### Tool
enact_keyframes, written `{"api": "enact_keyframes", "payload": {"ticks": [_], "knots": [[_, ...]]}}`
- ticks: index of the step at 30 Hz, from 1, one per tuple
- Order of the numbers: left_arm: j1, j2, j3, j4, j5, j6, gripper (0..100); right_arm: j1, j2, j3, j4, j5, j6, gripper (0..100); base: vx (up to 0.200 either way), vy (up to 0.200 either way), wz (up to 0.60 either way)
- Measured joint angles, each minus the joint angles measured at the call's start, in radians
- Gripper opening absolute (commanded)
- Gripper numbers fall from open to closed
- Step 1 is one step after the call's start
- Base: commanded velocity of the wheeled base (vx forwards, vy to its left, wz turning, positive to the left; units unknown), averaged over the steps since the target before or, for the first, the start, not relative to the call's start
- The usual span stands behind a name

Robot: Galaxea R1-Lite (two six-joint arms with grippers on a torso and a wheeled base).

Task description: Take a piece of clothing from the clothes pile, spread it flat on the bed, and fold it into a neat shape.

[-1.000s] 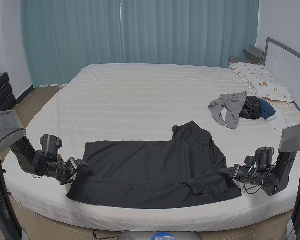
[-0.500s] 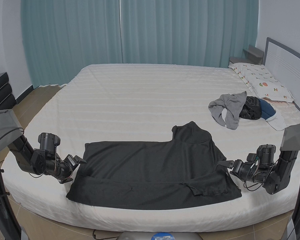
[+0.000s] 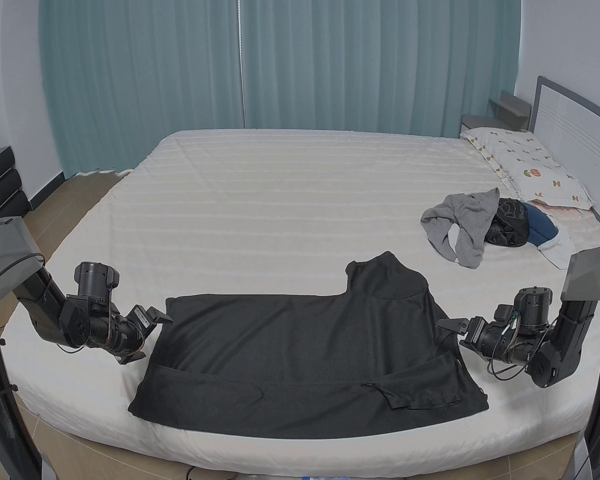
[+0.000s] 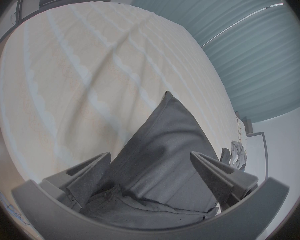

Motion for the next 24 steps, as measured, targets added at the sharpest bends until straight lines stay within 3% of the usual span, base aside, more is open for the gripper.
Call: {"api": "enact_keyframes", "payload": {"ticks": [11,24], "knots": [[0.004,0.012,-0.118,0.002,0.0,-0.002,100,-0.001,-0.002,-0.005,0.0,0.028,0.084,100,0.0,0.0,0.0],[0.002,0.216,-0.443,-0.002,-0.008,0.07,100,-0.013,0.003,-0.007,0.0,0.104,0.158,100,0.0,0.0,0.0]]}}
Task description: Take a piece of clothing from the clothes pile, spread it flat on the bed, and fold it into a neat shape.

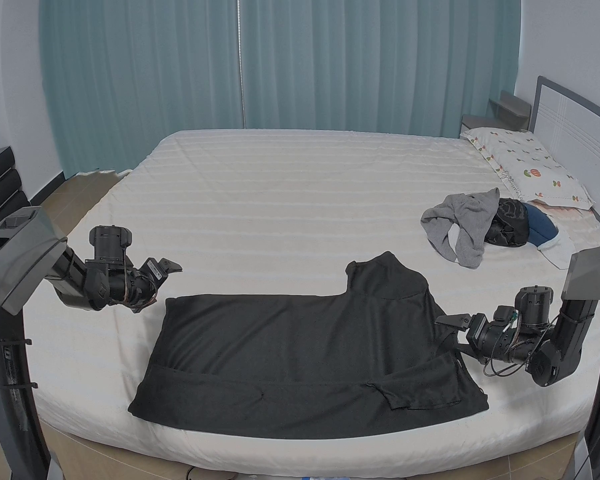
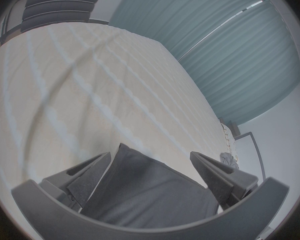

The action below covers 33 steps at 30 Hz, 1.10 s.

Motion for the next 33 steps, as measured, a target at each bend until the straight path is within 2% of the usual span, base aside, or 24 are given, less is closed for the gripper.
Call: {"api": "enact_keyframes", "payload": {"ticks": [5,15,16,25,33], "knots": [[0.0,0.075,-0.063,-0.039,0.002,0.036,100,-0.022,0.003,-0.006,0.002,0.045,0.039,100,0.0,0.0,0.0],[-0.003,0.139,-0.076,-0.045,0.009,0.086,100,-0.03,0.018,-0.015,0.003,0.049,0.039,100,0.0,0.0,0.0],[-0.004,0.143,-0.079,-0.047,0.01,0.086,0,-0.03,0.02,-0.015,0.003,0.049,0.039,100,0.0,0.0,0.0],[-0.005,0.166,-0.085,-0.109,0.026,0.079,0,-0.024,0.017,-0.024,0.001,0.026,0.037,100,0.0,0.0,0.0],[-0.003,0.169,-0.089,-0.115,0.119,0.056,0,0.02,0.011,-0.089,0.021,-0.136,0.03,100,0.0,0.0,0.0]]}}
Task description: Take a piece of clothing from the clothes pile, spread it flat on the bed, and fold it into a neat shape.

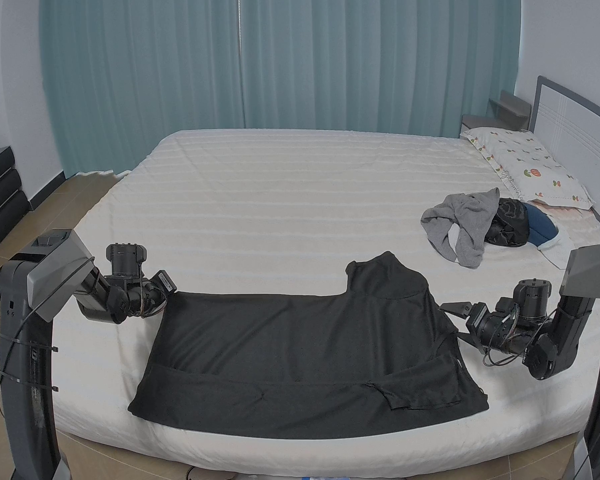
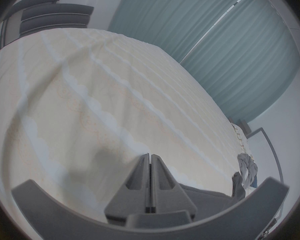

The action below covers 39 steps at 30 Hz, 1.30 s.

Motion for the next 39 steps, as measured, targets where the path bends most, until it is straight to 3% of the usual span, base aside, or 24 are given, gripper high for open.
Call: {"api": "enact_keyframes", "payload": {"ticks": [7,18,29,36,37,39], "knots": [[0.003,-0.023,0.011,-0.001,0.015,-0.069,0,0.039,0.005,-0.156,0.153,-0.048,-0.037,100,0.0,0.0,0.0],[0.007,-0.065,0.035,-0.024,0.018,-0.105,0,0.061,0.083,-0.527,0.414,-0.145,-0.199,100,0.0,0.0,0.0],[0.007,-0.081,0.061,-0.043,0.018,-0.114,0,0.071,0.233,-0.861,0.646,-0.163,-0.267,100,0.0,0.0,0.0],[0.007,-0.083,0.069,-0.044,0.016,-0.115,0,0.075,0.306,-0.978,0.686,-0.168,-0.273,100,0.0,0.0,0.0],[0.007,-0.083,0.069,-0.044,0.016,-0.115,0,0.075,0.314,-0.989,0.686,-0.168,-0.273,0,0.0,0.0,0.0],[0.008,-0.084,0.069,-0.044,0.015,-0.115,0,0.075,0.324,-0.998,0.686,-0.168,-0.274,0,0.0,0.0,0.0]]}}
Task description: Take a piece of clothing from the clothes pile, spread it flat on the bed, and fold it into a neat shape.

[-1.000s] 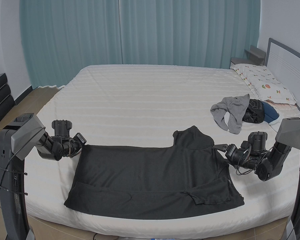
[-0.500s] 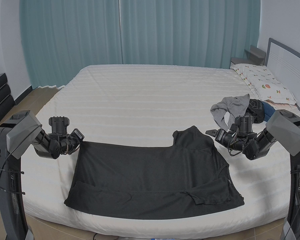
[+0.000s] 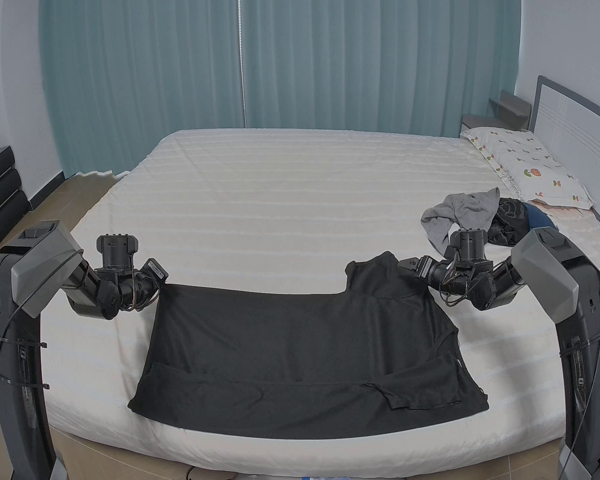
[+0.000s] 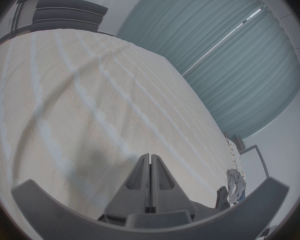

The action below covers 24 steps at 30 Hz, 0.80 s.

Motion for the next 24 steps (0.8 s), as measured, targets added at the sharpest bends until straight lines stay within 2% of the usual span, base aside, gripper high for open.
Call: {"api": "enact_keyframes", "payload": {"ticks": [14,24], "knots": [[0.0,-0.004,-0.002,0.0,0.001,0.002,0,-0.015,-0.037,0.077,-0.023,0.012,0.012,0,0.0,0.0,0.0],[0.012,-0.038,0.0,0.001,0.002,0.001,0,-0.024,-0.114,0.145,-0.183,0.011,0.095,0,0.0,0.0,0.0]]}}
